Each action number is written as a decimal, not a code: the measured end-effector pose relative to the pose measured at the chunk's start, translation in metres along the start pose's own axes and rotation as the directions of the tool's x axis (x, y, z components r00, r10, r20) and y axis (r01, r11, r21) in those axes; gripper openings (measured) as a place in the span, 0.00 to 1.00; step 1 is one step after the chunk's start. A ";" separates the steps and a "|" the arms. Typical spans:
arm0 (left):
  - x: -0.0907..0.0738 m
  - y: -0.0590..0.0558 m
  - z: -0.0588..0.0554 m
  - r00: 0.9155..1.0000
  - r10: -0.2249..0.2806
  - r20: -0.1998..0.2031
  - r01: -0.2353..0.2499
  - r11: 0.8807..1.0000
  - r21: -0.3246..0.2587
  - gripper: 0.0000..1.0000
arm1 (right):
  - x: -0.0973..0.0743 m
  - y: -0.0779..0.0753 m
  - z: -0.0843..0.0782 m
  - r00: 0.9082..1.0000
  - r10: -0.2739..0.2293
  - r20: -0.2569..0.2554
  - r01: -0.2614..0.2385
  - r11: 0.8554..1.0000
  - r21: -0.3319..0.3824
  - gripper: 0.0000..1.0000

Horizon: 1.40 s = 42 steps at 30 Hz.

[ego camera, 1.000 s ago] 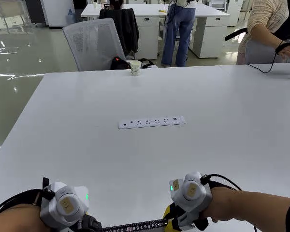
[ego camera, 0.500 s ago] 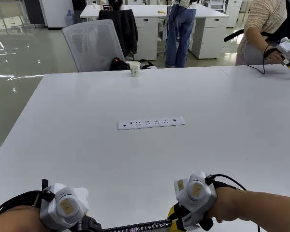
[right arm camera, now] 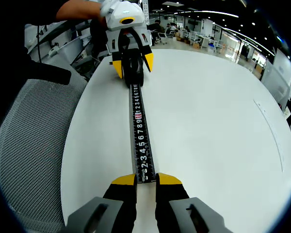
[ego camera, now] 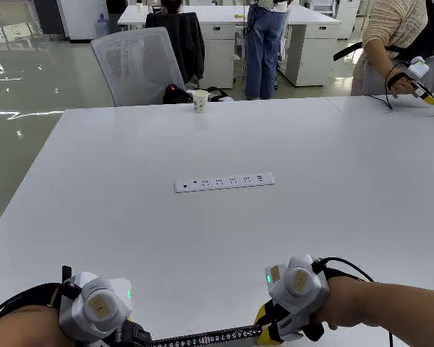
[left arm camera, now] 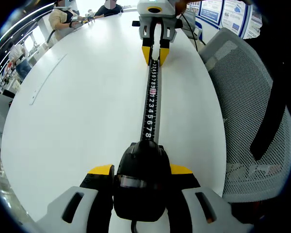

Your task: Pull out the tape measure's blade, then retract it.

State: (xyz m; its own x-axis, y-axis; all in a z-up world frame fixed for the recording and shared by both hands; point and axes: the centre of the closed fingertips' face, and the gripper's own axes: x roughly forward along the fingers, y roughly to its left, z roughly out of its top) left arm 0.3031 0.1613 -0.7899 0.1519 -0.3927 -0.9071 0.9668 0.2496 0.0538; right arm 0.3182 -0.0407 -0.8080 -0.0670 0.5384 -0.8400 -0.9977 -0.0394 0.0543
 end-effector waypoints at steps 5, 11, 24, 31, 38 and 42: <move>0.000 0.000 0.000 1.000 0.000 -0.002 0.000 1.000 0.000 0.37 | -0.001 0.000 -0.003 1.000 0.000 0.000 0.000 1.000 0.002 0.11; 0.001 0.001 0.000 1.000 0.000 -0.003 0.000 1.000 0.000 0.37 | -0.004 0.000 -0.006 1.000 -0.002 -0.001 0.002 1.000 0.006 0.11; 0.001 0.000 0.001 1.000 0.004 -0.006 -0.004 1.000 -0.001 0.37 | -0.010 0.001 -0.013 1.000 -0.005 0.000 0.005 1.000 0.015 0.11; 0.001 0.000 0.001 1.000 0.006 -0.004 -0.006 1.000 0.002 0.37 | -0.013 0.000 -0.018 1.000 -0.008 -0.004 0.008 1.000 0.020 0.11; 0.001 0.000 0.001 1.000 0.004 -0.007 -0.004 1.000 0.009 0.36 | -0.017 0.001 -0.022 1.000 -0.010 -0.005 0.011 1.000 0.027 0.11; 0.001 0.000 0.001 1.000 0.004 -0.009 -0.004 1.000 0.012 0.36 | -0.018 -0.001 -0.026 1.000 -0.012 -0.004 0.012 0.999 0.033 0.11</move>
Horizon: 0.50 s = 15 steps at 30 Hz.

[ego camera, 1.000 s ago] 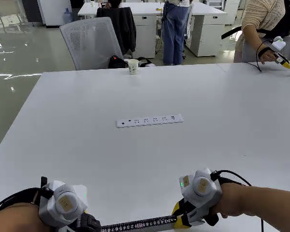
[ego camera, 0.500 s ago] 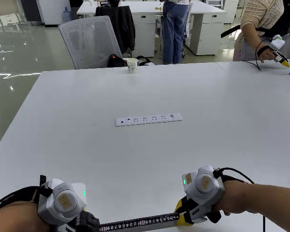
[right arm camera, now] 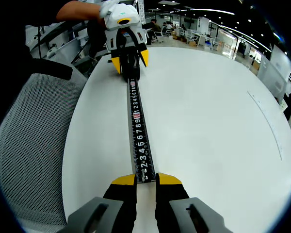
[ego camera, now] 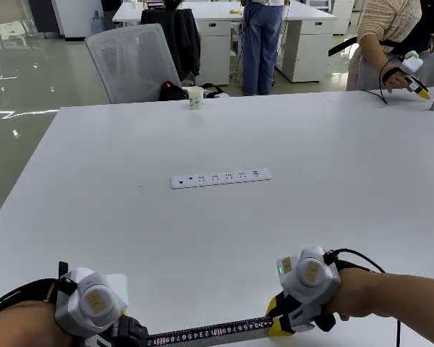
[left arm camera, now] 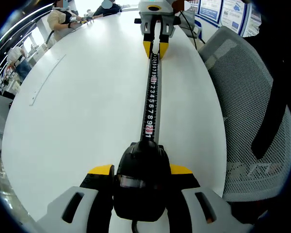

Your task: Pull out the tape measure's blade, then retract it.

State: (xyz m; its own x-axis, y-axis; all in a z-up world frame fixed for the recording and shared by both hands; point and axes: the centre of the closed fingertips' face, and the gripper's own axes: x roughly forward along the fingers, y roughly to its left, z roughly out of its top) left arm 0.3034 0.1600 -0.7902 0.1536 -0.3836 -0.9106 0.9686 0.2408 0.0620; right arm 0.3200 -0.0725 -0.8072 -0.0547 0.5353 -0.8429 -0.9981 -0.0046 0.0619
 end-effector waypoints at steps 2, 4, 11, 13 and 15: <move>0.000 0.000 0.000 1.000 0.000 0.000 0.000 1.000 0.000 0.36 | -0.001 0.001 0.000 1.000 -0.001 0.000 0.001 1.000 0.001 0.11; 0.000 0.000 0.000 1.000 0.000 0.000 0.000 1.000 0.000 0.36 | -0.001 0.000 -0.001 1.000 -0.001 0.000 0.001 1.000 0.001 0.11; 0.000 0.000 0.000 1.000 -0.001 0.000 0.001 1.000 0.000 0.36 | -0.003 0.000 -0.004 1.000 0.001 -0.003 -0.001 1.000 0.006 0.11; 0.000 0.000 0.000 1.000 -0.001 0.000 0.001 1.000 -0.002 0.36 | -0.003 -0.001 -0.004 1.000 -0.001 0.000 0.001 1.000 0.008 0.11; 0.000 0.000 0.000 1.000 0.000 0.000 0.000 1.000 -0.001 0.36 | -0.004 0.000 -0.005 1.000 -0.001 0.000 0.001 1.000 0.010 0.11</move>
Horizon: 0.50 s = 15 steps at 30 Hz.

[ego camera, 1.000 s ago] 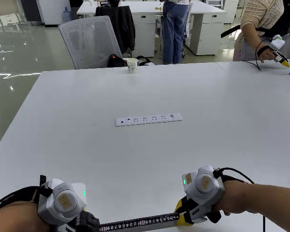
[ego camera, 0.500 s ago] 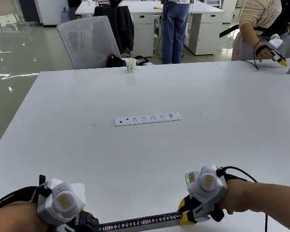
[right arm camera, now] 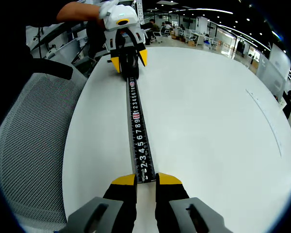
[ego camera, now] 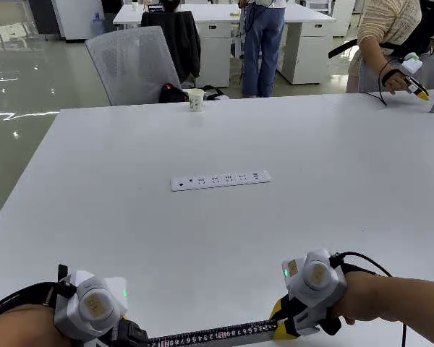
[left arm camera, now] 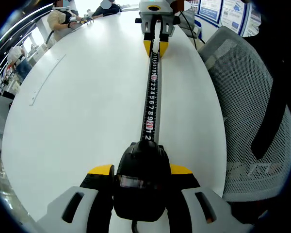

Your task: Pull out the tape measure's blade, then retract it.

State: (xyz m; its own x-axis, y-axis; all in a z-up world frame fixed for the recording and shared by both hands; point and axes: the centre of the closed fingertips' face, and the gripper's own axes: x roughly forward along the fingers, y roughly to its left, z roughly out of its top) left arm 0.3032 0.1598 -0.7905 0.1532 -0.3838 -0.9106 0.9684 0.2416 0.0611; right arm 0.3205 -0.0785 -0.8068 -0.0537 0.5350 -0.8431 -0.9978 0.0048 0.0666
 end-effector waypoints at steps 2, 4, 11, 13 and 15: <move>0.000 0.000 0.000 1.000 0.000 0.000 0.000 1.000 0.000 0.36 | 0.000 0.000 -0.001 1.000 0.000 -0.001 0.000 1.000 0.000 0.11; 0.000 0.000 0.000 1.000 0.000 0.001 0.000 1.000 -0.001 0.36 | 0.000 0.000 -0.001 1.000 -0.001 -0.002 0.001 1.000 0.002 0.11; 0.000 0.001 0.000 1.000 0.001 0.006 -0.001 1.000 -0.009 0.37 | 0.001 0.000 0.001 1.000 -0.002 -0.009 0.002 1.000 -0.001 0.11; 0.000 0.001 0.000 1.000 -0.002 0.013 0.002 1.000 -0.011 0.37 | 0.001 0.000 0.001 1.000 -0.002 -0.012 0.002 1.000 0.002 0.11; 0.000 0.001 0.000 1.000 -0.002 0.015 0.002 1.000 -0.007 0.37 | 0.001 0.000 0.001 1.000 -0.001 -0.017 0.001 1.000 0.002 0.11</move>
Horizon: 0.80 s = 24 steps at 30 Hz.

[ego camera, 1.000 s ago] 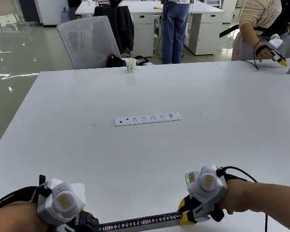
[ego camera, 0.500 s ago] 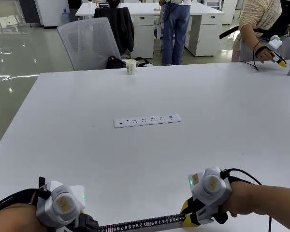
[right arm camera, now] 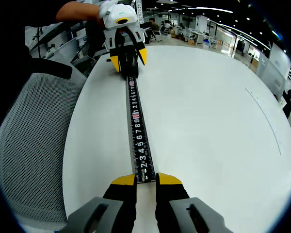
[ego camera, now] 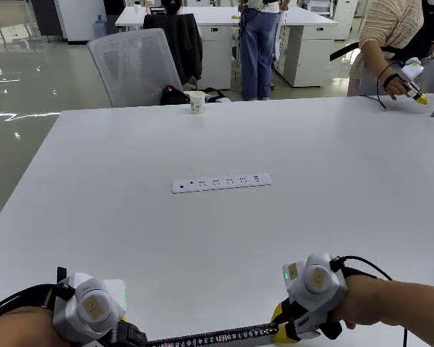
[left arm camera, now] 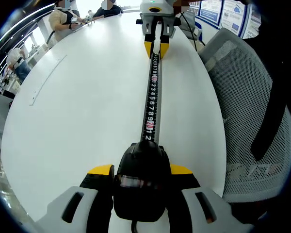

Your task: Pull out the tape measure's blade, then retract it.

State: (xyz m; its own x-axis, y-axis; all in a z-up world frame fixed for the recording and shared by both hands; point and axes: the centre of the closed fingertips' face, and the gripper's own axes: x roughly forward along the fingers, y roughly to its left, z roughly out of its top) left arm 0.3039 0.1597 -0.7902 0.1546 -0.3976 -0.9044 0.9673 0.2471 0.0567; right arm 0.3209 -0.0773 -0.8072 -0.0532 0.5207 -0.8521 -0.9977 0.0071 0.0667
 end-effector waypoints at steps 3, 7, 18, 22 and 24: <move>0.001 0.001 0.001 1.000 0.007 0.005 -0.007 1.000 0.008 0.37 | 0.000 0.000 0.000 1.000 -0.002 -0.002 0.002 1.000 0.000 0.12; 0.001 0.000 0.002 1.000 0.012 -0.001 -0.012 1.000 0.015 0.37 | 0.000 -0.001 0.000 1.000 -0.003 -0.005 0.003 1.000 -0.005 0.12; -0.001 0.000 0.002 1.000 0.002 -0.007 -0.002 1.000 0.005 0.37 | 0.001 0.000 0.001 1.000 0.004 -0.014 -0.004 1.000 -0.010 0.13; -0.004 0.001 0.003 1.000 -0.002 -0.006 0.002 1.000 0.001 0.36 | 0.001 0.000 0.001 1.000 0.000 -0.010 0.000 1.000 0.002 0.13; -0.005 0.002 0.003 1.000 -0.003 -0.007 0.003 1.000 0.002 0.35 | 0.001 0.000 0.001 1.000 -0.002 -0.015 0.002 1.000 0.003 0.13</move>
State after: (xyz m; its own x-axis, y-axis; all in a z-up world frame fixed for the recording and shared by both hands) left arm 0.3054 0.1593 -0.7838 0.1505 -0.3923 -0.9074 0.9682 0.2443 0.0550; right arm 0.3209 -0.0758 -0.8075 -0.0520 0.5077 -0.8600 -0.9977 0.0109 0.0667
